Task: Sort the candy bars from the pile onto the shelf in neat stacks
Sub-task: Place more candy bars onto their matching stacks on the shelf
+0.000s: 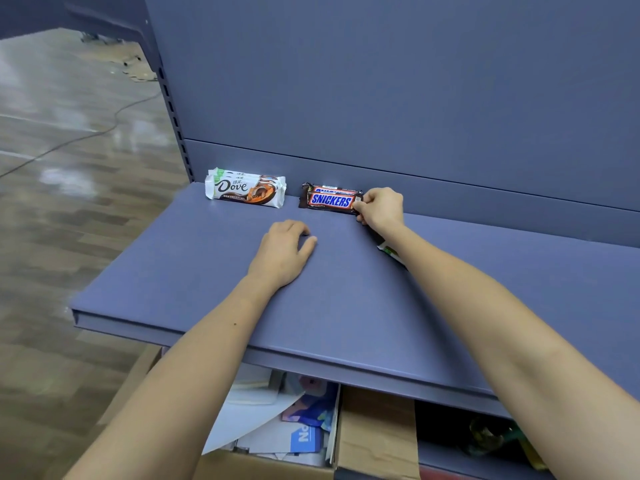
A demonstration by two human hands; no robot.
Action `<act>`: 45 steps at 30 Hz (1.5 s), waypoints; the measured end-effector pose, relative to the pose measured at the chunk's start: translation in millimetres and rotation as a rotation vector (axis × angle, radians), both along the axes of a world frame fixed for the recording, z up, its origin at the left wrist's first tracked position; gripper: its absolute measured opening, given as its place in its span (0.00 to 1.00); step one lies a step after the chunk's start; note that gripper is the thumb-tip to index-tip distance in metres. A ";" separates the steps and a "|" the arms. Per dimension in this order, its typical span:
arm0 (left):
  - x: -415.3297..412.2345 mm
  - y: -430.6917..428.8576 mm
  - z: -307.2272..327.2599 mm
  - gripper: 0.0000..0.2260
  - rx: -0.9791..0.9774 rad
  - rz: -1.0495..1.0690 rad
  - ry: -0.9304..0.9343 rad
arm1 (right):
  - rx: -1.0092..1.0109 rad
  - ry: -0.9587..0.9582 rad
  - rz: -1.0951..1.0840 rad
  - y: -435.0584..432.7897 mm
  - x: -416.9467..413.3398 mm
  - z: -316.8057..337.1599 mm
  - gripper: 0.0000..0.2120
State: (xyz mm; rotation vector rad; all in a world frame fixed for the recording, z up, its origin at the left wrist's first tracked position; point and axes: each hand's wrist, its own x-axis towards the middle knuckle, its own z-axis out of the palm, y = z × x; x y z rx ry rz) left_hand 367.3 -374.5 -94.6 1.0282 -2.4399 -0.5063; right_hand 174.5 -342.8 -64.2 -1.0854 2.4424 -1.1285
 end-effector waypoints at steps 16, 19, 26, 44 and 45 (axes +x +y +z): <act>3.9 -0.1 8.0 0.11 0.023 0.002 -0.025 | 0.320 0.276 0.209 57.4 -8.4 16.3 0.24; -0.3 0.1 16.1 0.11 -0.031 0.026 -0.048 | 0.429 0.315 0.210 82.5 -9.9 16.9 0.29; -21.3 20.9 24.7 0.11 0.062 -0.061 0.054 | 0.531 0.412 0.265 100.6 -0.6 25.8 0.20; -0.9 60.1 36.9 0.05 0.773 -0.266 0.292 | -0.423 -1.214 0.187 72.9 64.2 36.8 0.15; 0.3 60.6 36.3 0.04 0.787 -0.257 0.308 | -0.391 -1.160 0.205 72.9 66.9 38.1 0.15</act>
